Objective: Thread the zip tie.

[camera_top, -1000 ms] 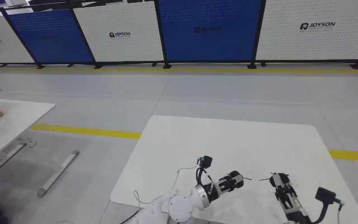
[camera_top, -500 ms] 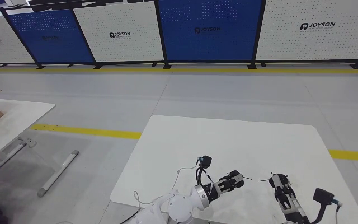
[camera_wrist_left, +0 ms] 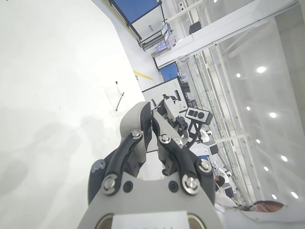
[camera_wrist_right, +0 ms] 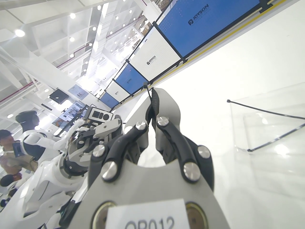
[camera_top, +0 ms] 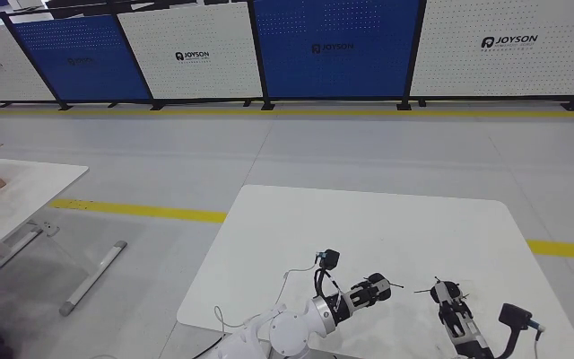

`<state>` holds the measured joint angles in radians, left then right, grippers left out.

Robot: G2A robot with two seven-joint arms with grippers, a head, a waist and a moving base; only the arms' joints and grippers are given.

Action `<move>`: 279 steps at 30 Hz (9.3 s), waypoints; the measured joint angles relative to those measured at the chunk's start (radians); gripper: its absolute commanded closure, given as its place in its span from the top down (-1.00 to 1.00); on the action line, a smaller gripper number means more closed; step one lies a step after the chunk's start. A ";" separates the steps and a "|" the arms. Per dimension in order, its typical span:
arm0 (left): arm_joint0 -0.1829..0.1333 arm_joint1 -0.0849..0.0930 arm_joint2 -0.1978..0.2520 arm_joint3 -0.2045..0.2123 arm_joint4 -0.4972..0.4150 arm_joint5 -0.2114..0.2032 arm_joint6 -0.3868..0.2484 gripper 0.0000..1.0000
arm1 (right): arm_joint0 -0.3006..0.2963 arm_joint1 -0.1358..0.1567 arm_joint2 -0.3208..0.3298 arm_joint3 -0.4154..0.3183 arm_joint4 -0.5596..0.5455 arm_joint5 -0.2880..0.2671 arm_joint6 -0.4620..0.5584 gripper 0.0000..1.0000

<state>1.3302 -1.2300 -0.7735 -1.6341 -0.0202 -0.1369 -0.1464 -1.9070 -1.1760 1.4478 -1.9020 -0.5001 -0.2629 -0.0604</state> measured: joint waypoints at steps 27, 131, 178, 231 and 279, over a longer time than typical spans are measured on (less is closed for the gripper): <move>0.000 0.000 0.000 0.000 0.000 0.000 0.000 -1.00 | 0.058 -0.012 -0.050 0.013 -0.032 0.021 0.006 -1.00; 0.000 0.000 0.000 0.000 0.000 0.000 0.000 -1.00 | 0.032 -0.035 -0.038 0.019 -0.064 -0.033 0.012 -1.00; 0.000 0.000 0.000 0.000 0.000 0.000 0.000 -1.00 | 0.059 -0.037 -0.032 0.061 0.032 -0.059 0.087 -1.00; 0.004 -0.023 0.027 -0.007 0.084 0.043 0.020 -0.44 | 0.054 -0.043 -0.038 0.041 0.001 -0.050 0.058 -1.00; 0.019 -0.034 0.005 -0.004 0.090 0.021 0.010 -1.00 | 0.053 -0.045 -0.038 0.050 0.019 -0.077 0.077 -0.74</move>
<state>1.3491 -1.2640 -0.7686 -1.6376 0.0696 -0.1160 -0.1360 -1.8541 -1.2207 1.4094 -1.8523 -0.4813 -0.3401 0.0169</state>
